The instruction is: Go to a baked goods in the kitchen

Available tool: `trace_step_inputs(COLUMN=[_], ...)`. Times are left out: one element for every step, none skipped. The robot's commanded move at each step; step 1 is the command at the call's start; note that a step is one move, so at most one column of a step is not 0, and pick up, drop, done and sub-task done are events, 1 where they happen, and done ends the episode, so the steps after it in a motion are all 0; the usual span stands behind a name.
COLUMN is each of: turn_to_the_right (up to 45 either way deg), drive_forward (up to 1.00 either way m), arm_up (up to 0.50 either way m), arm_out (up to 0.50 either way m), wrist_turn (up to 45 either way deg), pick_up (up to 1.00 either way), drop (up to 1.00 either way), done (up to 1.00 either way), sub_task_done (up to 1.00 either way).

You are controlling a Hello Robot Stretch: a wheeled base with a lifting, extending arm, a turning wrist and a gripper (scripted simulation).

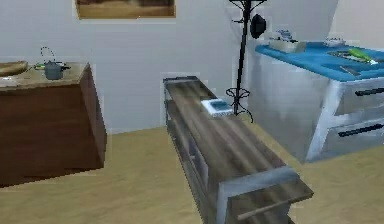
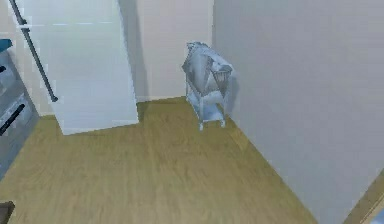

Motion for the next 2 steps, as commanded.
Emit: trace_step_inputs(turn_to_the_right=[-27.0, 0.0], drive_forward=[0.00, 1.00], arm_up=[0.00, 0.00], arm_out=[0.00, 0.00], wrist_turn=[0.0, 0.0], pick_up=[0.00, 0.00], drop=[0.00, 0.00], done=[0.00, 0.00], sub_task_done=[0.00, 0.00])
